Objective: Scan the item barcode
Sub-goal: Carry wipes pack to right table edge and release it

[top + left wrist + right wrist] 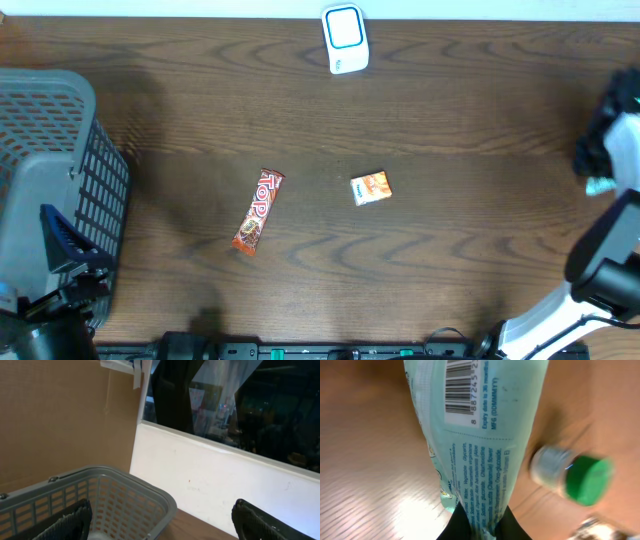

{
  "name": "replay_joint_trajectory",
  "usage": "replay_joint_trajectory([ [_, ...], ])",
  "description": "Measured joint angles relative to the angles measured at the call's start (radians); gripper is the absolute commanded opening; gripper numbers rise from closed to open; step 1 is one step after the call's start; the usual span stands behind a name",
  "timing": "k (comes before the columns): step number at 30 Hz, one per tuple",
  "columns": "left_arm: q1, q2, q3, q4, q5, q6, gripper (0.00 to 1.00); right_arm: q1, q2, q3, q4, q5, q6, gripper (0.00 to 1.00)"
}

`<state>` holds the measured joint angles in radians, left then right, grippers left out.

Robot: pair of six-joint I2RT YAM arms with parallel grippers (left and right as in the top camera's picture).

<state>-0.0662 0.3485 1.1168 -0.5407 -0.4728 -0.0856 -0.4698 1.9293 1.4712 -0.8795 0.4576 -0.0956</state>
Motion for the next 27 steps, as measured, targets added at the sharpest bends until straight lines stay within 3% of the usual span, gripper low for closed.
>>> replay_joint_trajectory([
  [1,0.000,0.000,0.000,0.000,0.003,0.000,0.90,-0.035,0.000,-0.017,0.009,-0.026,0.021,0.70],
  [2,0.000,0.000,0.000,0.000,0.004,0.000,0.90,-0.068,0.000,-0.028,0.016,-0.054,0.032,0.99],
  [6,0.000,0.000,0.000,0.002,0.004,0.000,0.90,-0.168,0.000,-0.002,-0.038,-0.204,0.068,0.99],
  [13,0.000,0.000,0.000,0.002,0.005,0.000,0.90,-0.146,-0.054,0.301,-0.263,-0.554,0.101,0.99],
  [16,0.000,0.000,0.000,0.007,0.005,0.000,0.90,-0.044,-0.160,0.376,-0.300,-0.669,0.109,0.99],
  [21,0.000,0.000,0.000,0.024,0.005,0.000,0.90,0.285,-0.324,0.397,-0.378,-0.792,0.154,0.99],
  [27,0.000,0.000,0.000,0.015,0.007,0.000,0.90,0.629,-0.301,0.269,-0.387,-0.762,0.172,0.99],
])
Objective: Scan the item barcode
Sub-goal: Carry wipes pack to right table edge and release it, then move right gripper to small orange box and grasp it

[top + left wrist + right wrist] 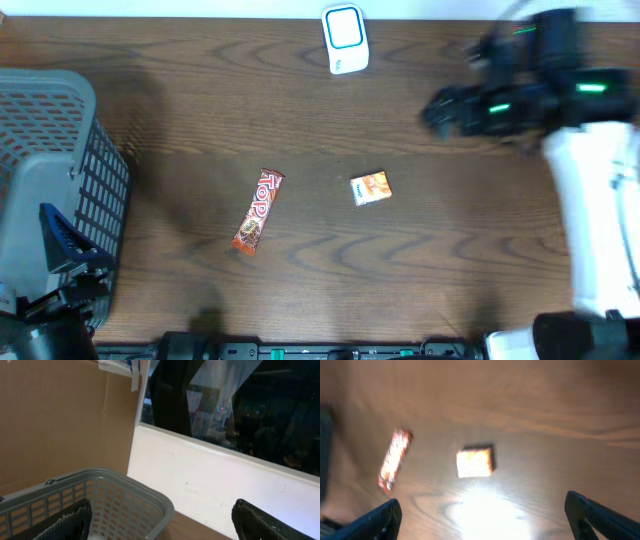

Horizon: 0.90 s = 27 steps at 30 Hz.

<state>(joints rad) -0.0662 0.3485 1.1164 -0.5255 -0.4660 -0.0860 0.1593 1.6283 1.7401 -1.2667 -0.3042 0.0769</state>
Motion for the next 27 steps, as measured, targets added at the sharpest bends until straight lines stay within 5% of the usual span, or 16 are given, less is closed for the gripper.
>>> replay_joint_trajectory([
  [7,0.000,0.000,0.000,-0.001,0.001,0.000,0.90,0.231,0.205,-0.256,0.212,0.084,0.047,0.99],
  [27,0.000,0.000,0.000,-0.018,0.001,0.000,0.90,0.376,0.481,-0.267,0.367,0.323,0.161,0.99],
])
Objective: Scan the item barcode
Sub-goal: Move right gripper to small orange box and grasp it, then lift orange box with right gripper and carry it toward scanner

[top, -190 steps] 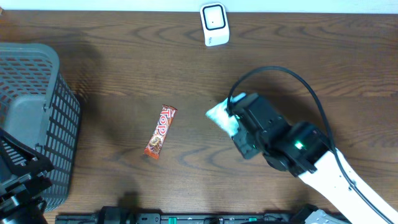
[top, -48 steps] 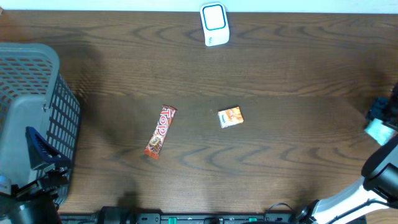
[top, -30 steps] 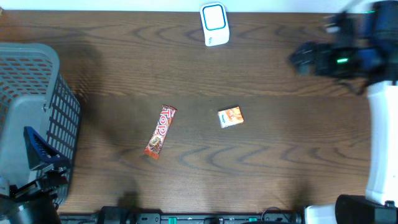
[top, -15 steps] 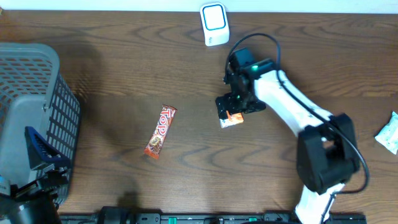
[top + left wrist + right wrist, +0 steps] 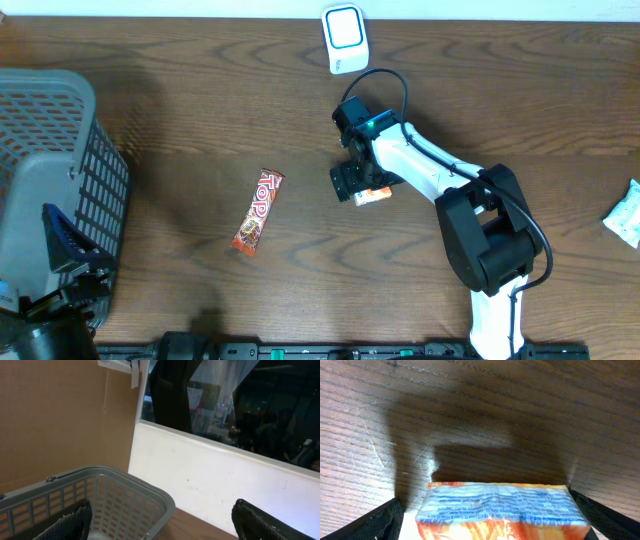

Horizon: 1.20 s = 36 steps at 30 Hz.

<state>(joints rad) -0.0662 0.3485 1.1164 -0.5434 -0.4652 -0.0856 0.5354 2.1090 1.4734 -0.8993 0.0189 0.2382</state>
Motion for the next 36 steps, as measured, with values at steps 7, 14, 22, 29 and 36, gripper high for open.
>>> replay_joint_trajectory([
  [7,0.000,0.000,-0.002,0.000,0.000,0.000,0.90,0.000,0.003,0.004,-0.021,-0.004,0.012,0.74],
  [14,0.000,0.000,-0.014,0.000,0.000,0.000,0.90,-0.002,0.011,0.021,-0.108,-0.001,0.023,0.77],
  [22,0.000,0.000,-0.028,0.001,0.000,0.000,0.90,-0.007,0.054,0.286,-0.436,-0.005,0.048,0.71],
  [29,0.000,0.000,-0.031,0.002,0.000,0.000,0.90,-0.009,0.048,0.546,-0.624,-0.096,0.059,0.99],
  [36,0.000,-0.010,-0.031,0.011,0.000,0.000,0.90,-0.008,0.047,0.398,-0.452,0.020,0.024,0.99],
])
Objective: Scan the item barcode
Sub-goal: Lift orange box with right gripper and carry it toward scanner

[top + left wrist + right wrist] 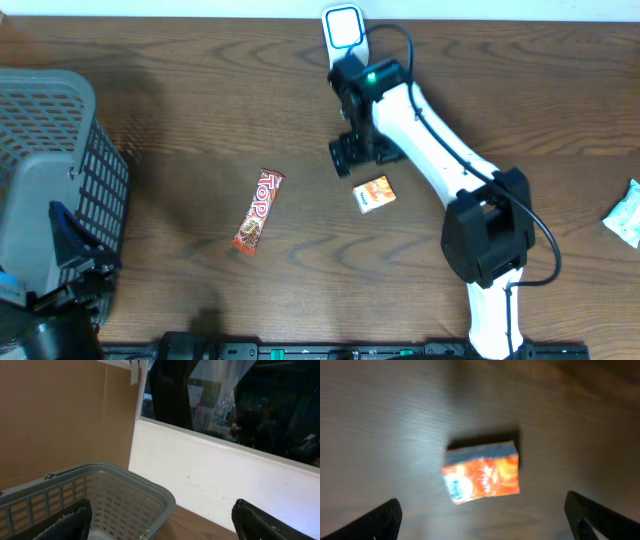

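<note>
A small orange packet (374,194) lies flat on the wooden table, also seen from above in the right wrist view (482,477). My right gripper (482,516) hovers above it, open, with nothing between its fingers; from overhead it (358,152) sits just behind and left of the packet. The white scanner with a blue face (344,36) stands at the table's back edge. A red TOP candy bar (259,210) lies to the left of centre. My left gripper (160,522) is open at the near left, beside the basket.
A grey plastic basket (50,170) fills the left edge of the table, its rim (150,491) close in front of the left wrist camera. A pale green wipes pack (625,212) lies at the far right edge. The right arm stretches from the near right to the middle.
My right gripper was down at the table with the orange packet between its open fingers; now it is higher and farther back. The packet stays on the table, slightly turned and shifted. The left arm barely moved.
First my right gripper was at the far right, shut on the green wipes pack. Then it was open over the back right of the table. Then the wipes pack lay at the right edge and the gripper was low around the orange packet. Now it hovers open above it.
</note>
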{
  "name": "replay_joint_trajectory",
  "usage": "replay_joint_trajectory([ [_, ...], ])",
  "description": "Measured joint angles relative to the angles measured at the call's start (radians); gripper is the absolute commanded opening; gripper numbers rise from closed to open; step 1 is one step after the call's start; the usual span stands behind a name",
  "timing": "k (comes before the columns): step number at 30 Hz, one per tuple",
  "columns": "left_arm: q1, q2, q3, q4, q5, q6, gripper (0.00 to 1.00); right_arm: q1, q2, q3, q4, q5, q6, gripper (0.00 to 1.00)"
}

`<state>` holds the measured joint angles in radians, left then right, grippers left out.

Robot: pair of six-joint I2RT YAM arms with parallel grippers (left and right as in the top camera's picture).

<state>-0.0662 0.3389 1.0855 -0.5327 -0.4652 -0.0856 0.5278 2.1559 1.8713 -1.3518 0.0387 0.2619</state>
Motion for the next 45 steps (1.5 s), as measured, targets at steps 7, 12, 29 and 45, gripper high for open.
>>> replay_joint_trajectory([
  [7,0.000,-0.020,0.000,-0.007,0.000,0.000,0.90,-0.006,0.003,-0.246,0.177,0.012,-0.045,0.99],
  [12,0.000,-0.020,0.000,-0.009,0.000,0.000,0.90,-0.014,0.003,-0.303,0.250,-0.014,-0.076,0.99],
  [29,0.000,-0.020,-0.034,-0.009,0.000,0.000,0.90,-0.015,-0.010,-0.315,0.182,-0.080,-0.055,0.51],
  [45,0.000,-0.020,-0.034,-0.009,0.000,0.000,0.90,-0.035,-0.003,-0.099,-0.261,-0.404,-0.063,0.48],
])
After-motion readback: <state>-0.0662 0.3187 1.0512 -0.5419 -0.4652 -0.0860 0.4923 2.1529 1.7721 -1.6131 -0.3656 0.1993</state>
